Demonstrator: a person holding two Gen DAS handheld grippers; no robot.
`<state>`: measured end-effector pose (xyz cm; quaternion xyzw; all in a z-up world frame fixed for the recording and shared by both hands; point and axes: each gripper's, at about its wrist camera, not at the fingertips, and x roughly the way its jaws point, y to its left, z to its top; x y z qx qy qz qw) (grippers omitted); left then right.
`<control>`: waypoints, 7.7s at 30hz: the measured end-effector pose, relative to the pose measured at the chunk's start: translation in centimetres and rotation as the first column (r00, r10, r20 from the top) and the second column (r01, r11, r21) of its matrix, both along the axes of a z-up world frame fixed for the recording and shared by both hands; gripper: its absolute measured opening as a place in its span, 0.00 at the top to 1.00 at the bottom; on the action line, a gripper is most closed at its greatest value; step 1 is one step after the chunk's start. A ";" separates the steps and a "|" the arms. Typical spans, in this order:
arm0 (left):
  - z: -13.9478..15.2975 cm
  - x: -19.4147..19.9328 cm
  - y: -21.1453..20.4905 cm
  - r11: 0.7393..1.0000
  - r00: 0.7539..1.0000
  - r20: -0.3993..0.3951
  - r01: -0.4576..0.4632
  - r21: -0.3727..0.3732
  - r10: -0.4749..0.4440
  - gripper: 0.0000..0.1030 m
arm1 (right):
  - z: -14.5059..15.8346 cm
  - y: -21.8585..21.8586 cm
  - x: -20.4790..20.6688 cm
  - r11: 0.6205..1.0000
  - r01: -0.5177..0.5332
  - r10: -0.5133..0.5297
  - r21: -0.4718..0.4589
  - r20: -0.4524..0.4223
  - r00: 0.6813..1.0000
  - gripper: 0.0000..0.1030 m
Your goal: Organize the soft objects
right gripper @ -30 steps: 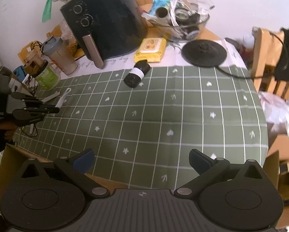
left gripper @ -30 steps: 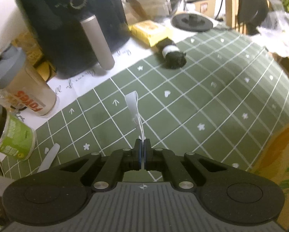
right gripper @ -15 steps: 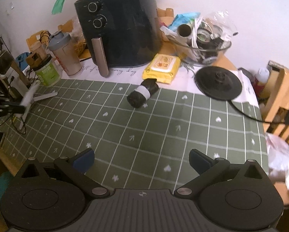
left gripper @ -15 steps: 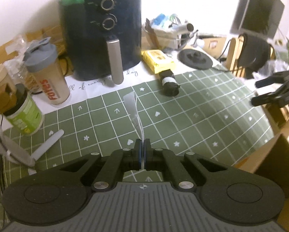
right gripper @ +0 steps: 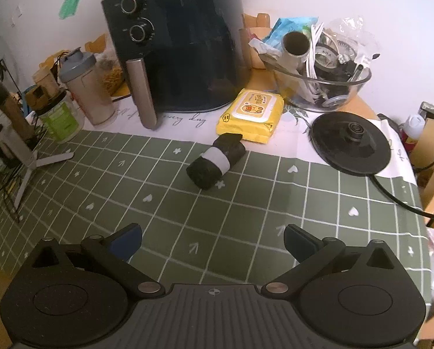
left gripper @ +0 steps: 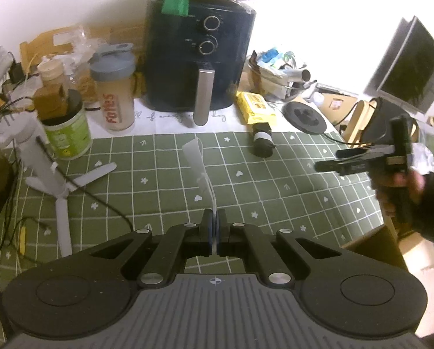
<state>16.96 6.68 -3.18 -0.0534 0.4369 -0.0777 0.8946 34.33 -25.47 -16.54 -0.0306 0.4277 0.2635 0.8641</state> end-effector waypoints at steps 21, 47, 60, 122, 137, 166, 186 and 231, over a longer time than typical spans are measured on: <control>1.3 -4.7 1.3 0.988 0.988 -0.019 -0.152 -0.039 0.151 0.98 | -6.4 6.5 6.8 0.999 0.026 -0.028 0.030 0.052 0.998 0.00; 0.7 -5.8 2.0 0.974 0.975 -0.050 -0.218 -0.056 0.216 0.98 | -7.6 9.1 11.3 0.992 0.112 -0.113 -0.061 -0.012 0.994 0.53; 0.9 -5.6 1.4 0.982 0.983 -0.034 -0.180 -0.064 0.178 0.98 | -5.2 9.1 9.2 0.994 0.015 -0.012 -0.105 0.031 0.999 0.55; 3.3 -9.1 -3.4 0.974 0.979 0.089 0.192 -0.118 -0.182 0.98 | 12.4 -0.9 -22.0 0.965 0.137 -0.158 0.225 0.075 0.985 0.55; 2.7 -11.1 -3.6 0.966 0.974 0.068 0.222 -0.136 -0.214 0.98 | 9.1 0.3 -27.0 0.979 0.154 -0.153 0.132 -0.020 0.988 0.00; 1.9 -10.6 -8.4 0.943 0.946 0.075 0.322 -0.086 -0.316 0.41 | 9.1 -2.1 -31.4 0.959 0.256 -0.251 0.119 -0.055 0.966 0.00; 2.6 -13.4 -2.8 0.996 0.996 0.031 0.084 0.043 -0.086 0.00 | 11.3 5.4 -31.8 0.968 0.187 -0.177 -0.170 0.075 0.981 0.00; 0.3 -16.6 -7.6 0.968 0.957 -0.235 -0.118 0.223 0.170 0.00 | 9.5 4.8 -33.8 0.944 0.105 -0.163 -0.314 -0.165 0.973 0.00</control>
